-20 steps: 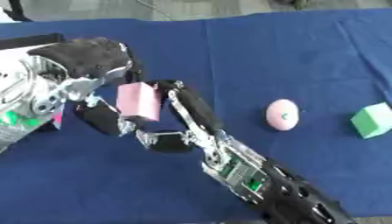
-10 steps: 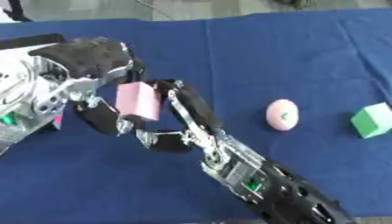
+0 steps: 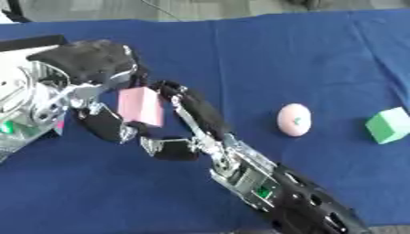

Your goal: Pick up the objects with one hand, pass them to the other hand, and then place them into the box on the other side of the table.

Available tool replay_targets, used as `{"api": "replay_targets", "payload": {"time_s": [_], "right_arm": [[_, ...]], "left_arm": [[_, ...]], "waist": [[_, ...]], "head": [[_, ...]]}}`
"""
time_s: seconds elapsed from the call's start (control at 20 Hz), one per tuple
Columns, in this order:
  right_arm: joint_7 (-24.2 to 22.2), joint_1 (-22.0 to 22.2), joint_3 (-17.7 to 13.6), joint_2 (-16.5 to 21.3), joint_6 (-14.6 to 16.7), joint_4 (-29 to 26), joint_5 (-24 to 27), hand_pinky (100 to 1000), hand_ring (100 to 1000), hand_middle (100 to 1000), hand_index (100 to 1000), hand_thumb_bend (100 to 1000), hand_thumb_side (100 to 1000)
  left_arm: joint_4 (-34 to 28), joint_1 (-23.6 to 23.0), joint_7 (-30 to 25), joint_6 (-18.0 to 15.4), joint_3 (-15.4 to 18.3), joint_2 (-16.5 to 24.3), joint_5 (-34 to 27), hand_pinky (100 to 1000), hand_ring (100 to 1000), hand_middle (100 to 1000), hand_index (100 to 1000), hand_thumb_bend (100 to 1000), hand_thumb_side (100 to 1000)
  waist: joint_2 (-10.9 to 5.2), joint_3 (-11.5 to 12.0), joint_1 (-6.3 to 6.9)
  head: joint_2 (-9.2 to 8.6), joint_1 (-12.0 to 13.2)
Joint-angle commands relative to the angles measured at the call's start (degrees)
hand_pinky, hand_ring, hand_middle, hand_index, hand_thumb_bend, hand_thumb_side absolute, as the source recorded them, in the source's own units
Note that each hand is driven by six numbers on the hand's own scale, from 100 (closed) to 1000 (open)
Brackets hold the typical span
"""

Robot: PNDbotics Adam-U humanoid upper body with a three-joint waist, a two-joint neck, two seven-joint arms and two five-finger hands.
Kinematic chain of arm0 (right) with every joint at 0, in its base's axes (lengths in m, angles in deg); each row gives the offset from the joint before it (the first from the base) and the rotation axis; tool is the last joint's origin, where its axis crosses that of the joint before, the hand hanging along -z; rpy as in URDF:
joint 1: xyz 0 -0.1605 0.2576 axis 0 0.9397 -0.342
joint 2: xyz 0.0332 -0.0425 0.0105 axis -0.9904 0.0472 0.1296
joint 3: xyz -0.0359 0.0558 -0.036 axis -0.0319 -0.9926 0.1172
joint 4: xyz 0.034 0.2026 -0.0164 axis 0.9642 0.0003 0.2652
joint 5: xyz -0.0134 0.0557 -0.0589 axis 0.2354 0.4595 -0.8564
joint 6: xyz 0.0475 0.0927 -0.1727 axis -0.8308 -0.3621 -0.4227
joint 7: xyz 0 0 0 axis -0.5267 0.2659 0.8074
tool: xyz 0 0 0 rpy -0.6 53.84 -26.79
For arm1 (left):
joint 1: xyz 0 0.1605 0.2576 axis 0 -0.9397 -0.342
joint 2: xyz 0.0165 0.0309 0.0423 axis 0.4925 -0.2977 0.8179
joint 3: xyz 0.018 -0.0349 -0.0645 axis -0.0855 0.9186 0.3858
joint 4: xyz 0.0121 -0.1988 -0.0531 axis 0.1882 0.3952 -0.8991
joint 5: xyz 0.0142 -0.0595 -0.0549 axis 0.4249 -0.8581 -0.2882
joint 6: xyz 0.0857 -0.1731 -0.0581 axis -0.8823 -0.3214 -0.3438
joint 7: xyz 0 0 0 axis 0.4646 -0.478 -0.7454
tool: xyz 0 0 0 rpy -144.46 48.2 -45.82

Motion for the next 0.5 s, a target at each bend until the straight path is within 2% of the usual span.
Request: {"api": "replay_targets", "payload": {"time_s": [0.05,0.3,0.5], "right_arm": [[-1.23,-0.53,0.06,0.01,-0.21,-0.30,-1.18,839,767,787,896,185,383],[-1.43,-0.48,-0.04,0.06,-0.17,-0.43,-2.12,843,782,803,909,162,500],[-1.40,-0.33,-0.17,0.11,-1.48,0.21,-2.34,843,793,813,919,168,563]], "left_arm": [[-0.73,0.52,-10.44,9.28,1.58,1.78,1.08,678,549,381,491,272,100],[-0.38,-0.18,-10.44,7.66,1.96,2.35,1.87,674,542,370,483,292,100],[-1.10,-1.14,-10.44,6.72,2.92,3.75,1.80,675,543,368,481,297,100]], "waist": [[-1.16,-0.01,0.05],[-1.11,-0.08,0.03],[-1.09,-0.15,0.02]], "head": [[-0.45,0.01],[-0.49,-0.03],[-0.41,0.08]]}}
